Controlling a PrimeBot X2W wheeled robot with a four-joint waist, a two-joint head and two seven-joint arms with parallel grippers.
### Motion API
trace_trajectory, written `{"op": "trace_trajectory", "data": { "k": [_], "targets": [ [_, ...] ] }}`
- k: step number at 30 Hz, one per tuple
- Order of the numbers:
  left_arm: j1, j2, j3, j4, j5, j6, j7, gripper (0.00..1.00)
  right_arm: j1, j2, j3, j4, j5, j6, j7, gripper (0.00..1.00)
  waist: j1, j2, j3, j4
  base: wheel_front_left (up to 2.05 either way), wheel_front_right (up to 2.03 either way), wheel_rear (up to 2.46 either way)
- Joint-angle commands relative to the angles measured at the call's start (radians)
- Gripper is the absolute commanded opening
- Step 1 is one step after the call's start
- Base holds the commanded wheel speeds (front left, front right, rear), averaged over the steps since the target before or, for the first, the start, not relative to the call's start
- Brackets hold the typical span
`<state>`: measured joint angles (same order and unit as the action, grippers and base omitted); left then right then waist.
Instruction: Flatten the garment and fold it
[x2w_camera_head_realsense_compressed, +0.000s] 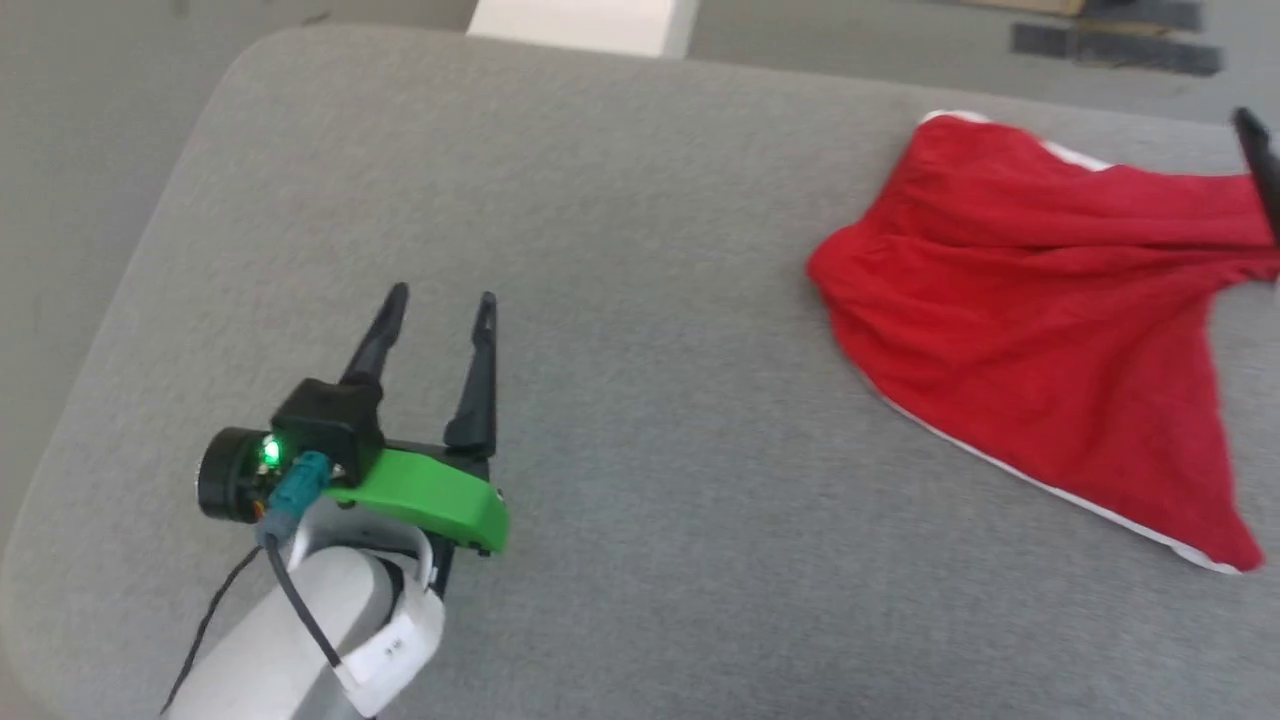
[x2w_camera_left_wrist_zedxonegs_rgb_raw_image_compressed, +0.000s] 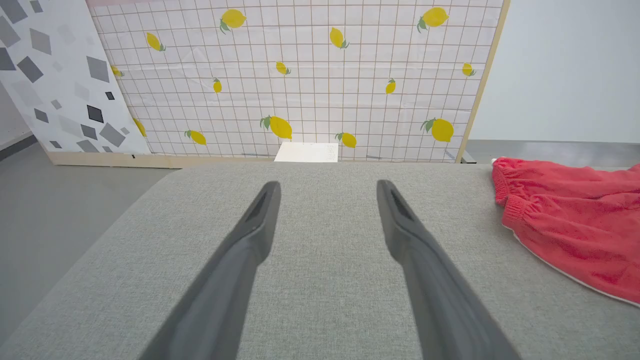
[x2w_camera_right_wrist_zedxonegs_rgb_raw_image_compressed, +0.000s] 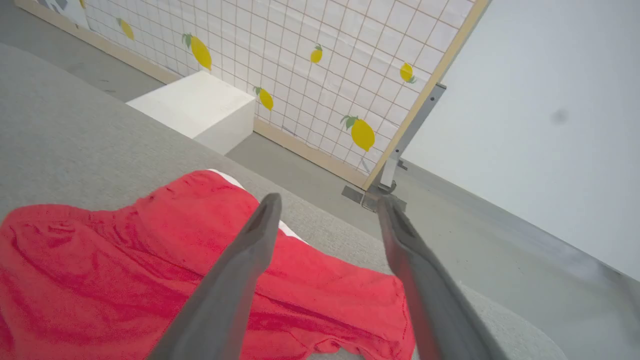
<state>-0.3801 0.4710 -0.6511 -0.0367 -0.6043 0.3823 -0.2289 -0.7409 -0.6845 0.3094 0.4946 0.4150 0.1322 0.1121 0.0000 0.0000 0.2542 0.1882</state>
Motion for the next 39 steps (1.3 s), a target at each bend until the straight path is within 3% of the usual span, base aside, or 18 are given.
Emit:
{"op": "trace_trajectory", "data": {
  "k": [1, 6, 10, 16, 24, 31, 36, 39],
  "targets": [
    [-0.004, 0.006, 0.007, -0.002, -0.011, -0.001, 0.004, 1.0, 0.034, 0.014, -0.007, -0.015, 0.013, -0.002, -0.034, 1.0, 0.0, 0.0, -0.058, -0.063, 0.0, 0.0, 0.0],
    [0.01, 0.02, 0.009, -0.008, -0.035, -0.011, 0.025, 1.0, 0.145, 0.067, -0.039, -0.094, 0.026, -0.002, -0.125, 1.0, 0.0, 0.0, -0.08, -0.108, 0.0, 0.0, 0.0],
    [0.021, 0.028, -0.001, -0.006, -0.054, -0.024, 0.054, 1.0, 0.271, 0.14, -0.123, -0.168, 0.003, -0.002, -0.158, 1.0, 0.0, 0.0, -0.087, -0.137, 0.0, 0.0, 0.0],
    [0.034, 0.038, -0.028, -0.006, -0.09, -0.06, 0.113, 1.0, 0.492, 0.313, -0.276, -0.345, -0.132, -0.002, -0.18, 1.0, 0.0, 0.0, -0.084, -0.181, 0.0, 0.0, 0.0],
    [0.002, 0.069, -0.076, -0.003, -0.149, -0.126, 0.274, 1.0, 0.669, 0.535, -0.403, -0.521, -0.282, -0.002, -0.113, 1.0, 0.0, 0.0, -0.049, -0.245, 0.0, 0.0, 0.0],
    [-0.195, 0.089, -0.105, -0.004, -0.199, -0.185, 0.544, 1.0, 0.697, 0.584, -0.43, -0.61, -0.327, -0.002, -0.08, 1.0, 0.0, 0.0, 0.043, -0.305, 0.0, 0.0, 0.0],
    [-0.385, 0.054, -0.113, 0.055, -0.256, -0.212, 0.759, 1.0, 0.696, 0.6, -0.432, -0.643, -0.333, -0.002, -0.082, 1.0, 0.0, 0.0, 0.12, -0.346, 0.0, 0.0, 0.0],
    [-0.462, 0.025, -0.105, 0.121, -0.298, -0.224, 0.836, 1.0, 0.687, 0.611, -0.426, -0.648, -0.335, -0.002, -0.089, 1.0, 0.0, 0.0, 0.158, -0.371, 0.0, 0.0, 0.0]
  ]
}}
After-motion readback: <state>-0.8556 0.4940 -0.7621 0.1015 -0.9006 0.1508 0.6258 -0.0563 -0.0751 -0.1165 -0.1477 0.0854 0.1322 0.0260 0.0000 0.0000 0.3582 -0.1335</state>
